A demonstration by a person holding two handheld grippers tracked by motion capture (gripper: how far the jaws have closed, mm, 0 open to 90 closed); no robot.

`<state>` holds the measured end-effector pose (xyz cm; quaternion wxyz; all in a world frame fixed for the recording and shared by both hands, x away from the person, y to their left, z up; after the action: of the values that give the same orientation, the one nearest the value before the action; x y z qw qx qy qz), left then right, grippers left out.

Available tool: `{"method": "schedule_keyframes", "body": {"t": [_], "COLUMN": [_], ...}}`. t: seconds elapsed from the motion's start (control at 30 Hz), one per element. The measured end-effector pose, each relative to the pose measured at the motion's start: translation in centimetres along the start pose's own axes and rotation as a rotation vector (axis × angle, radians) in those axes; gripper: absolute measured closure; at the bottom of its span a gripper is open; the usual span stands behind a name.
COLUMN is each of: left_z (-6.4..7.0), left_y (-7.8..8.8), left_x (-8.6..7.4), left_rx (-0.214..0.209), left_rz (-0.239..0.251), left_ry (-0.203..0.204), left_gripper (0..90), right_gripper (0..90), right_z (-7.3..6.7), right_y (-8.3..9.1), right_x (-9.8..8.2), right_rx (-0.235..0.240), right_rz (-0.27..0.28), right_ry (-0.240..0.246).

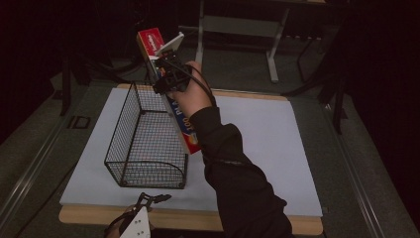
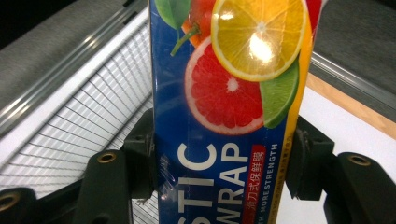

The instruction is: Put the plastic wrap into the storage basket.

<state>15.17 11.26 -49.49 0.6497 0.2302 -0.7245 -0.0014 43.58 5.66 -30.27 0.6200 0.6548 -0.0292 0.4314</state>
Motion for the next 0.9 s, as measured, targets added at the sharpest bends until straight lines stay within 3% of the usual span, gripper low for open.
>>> {"method": "schedule_keyframes", "body": {"t": [0.13,0.17,0.27,0.43,0.47,0.53,0.9], "left_z": [0.0,0.0,0.0,0.0,0.0,-0.1,0.0], "left_y": [0.1,0.1,0.1,0.1,0.1,0.1,0.1], "left_x": [0.0,0.0,0.0,0.0,0.0,0.0,0.0], "left_rx": [0.001,0.002,0.001,0.001,0.002,0.001,-0.002], "left_rz": [0.002,0.002,0.005,0.004,0.004,0.002,0.004], "left_ry": [0.002,0.001,0.004,0.003,0.002,0.002,0.003], "left_gripper": [0.1,0.1,0.1,0.1,0.1,0.1,0.1], "right_gripper": [39.5,39.5,39.5,39.6,39.5,39.5,39.5], "right_z": [-1.3,-2.3,-2.8,-4.0,-4.9,-5.3,-6.4], "right_y": [-0.7,-1.3,-1.7,-2.6,-3.5,-4.2,-8.2], "right_x": [0.3,0.4,0.5,0.6,0.2,-0.1,-2.5], "right_rx": [0.012,0.011,0.013,0.06,0.065,0.07,0.079], "right_rz": [0.014,0.027,0.032,0.051,0.044,0.036,-0.026], "right_ry": [0.006,0.014,0.008,-0.003,0.0,0.003,-0.006]}}
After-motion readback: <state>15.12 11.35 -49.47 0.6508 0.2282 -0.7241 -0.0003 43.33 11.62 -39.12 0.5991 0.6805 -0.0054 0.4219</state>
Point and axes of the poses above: each handheld gripper's, and its own axes: y roughly backward along the jaws, x roughly out of its top, z roughly to its right, the point moved 3 cm from there along -y, roughly forward along the jaws, and after that the axes turned 7 degrees about -x, right-handed, at the moved point
